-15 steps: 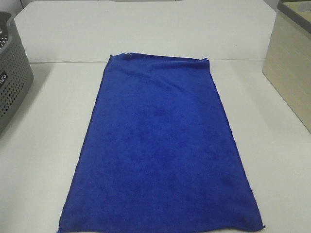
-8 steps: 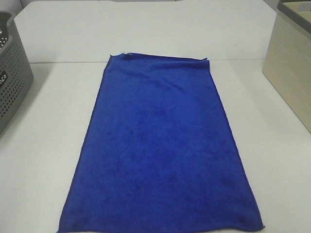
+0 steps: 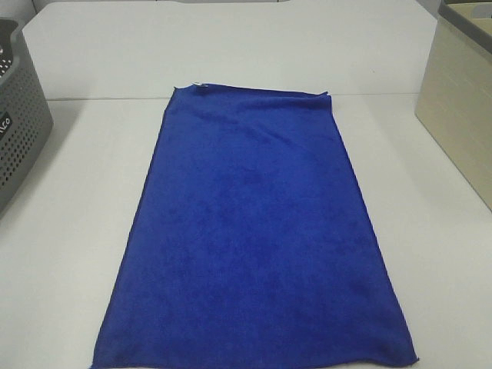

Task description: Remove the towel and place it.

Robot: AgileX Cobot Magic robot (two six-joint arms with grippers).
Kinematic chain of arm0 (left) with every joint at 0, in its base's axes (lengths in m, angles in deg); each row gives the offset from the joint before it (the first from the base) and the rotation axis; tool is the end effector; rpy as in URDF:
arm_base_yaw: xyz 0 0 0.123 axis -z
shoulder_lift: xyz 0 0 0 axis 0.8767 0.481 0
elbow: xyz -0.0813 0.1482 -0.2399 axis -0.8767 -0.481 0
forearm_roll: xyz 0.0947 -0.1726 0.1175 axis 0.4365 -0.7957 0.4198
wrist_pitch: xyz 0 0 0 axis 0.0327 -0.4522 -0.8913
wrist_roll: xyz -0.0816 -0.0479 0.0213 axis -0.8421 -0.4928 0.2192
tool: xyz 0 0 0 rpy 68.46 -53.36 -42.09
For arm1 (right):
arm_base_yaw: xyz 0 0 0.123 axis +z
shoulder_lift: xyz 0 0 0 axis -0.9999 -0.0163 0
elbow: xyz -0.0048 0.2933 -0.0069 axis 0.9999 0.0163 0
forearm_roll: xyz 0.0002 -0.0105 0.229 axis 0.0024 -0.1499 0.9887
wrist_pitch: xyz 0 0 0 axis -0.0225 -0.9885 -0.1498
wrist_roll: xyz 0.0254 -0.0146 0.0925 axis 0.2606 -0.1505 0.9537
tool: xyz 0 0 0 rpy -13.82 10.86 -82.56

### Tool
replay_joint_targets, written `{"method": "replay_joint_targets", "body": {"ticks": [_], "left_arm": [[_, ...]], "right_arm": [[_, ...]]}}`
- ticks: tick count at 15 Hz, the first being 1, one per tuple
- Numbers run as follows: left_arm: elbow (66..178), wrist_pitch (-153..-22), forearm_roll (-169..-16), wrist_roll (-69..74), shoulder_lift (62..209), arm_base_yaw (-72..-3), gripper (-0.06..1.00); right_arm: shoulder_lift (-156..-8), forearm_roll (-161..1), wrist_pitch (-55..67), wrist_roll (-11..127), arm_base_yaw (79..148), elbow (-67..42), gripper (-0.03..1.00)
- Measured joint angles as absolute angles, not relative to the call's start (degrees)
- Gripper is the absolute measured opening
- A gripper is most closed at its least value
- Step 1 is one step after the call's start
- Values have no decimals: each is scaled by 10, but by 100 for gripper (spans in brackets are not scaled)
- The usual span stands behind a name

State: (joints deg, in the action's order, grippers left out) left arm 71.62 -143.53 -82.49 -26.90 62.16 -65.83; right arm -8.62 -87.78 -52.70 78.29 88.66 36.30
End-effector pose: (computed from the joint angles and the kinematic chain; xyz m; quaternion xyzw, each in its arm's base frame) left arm -0.0286 -0.0073 0.2663 0.0000 0.8474 0.0123 0.5308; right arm -0.0390 0.0003 0.2645 -0.0182 0.8711 -0.0137 0.4906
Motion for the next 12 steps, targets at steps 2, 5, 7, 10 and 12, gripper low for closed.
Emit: {"method": "replay_joint_targets", "body": {"ticks": [2,5,7,10,12], "left_arm": [[716,-1435,-835,-269,622,-658,72],[716,-1435,-839,-268,622,-658,72],[716,-1435,-839,-269,622,-658,72],[716,-1435,-839,-269,622,-658,72],[716,-1435,-839,-269,622,-658,72]], "right_arm": [[-86,-878,-481,777,887,376,70],[-86,-878,-462,777,887,385,70],[-86,-878,-462,777,887,385,70],[-86,-878,-462,777,887,385,70],[-86,-878,-462,777,887,385,70]]}}
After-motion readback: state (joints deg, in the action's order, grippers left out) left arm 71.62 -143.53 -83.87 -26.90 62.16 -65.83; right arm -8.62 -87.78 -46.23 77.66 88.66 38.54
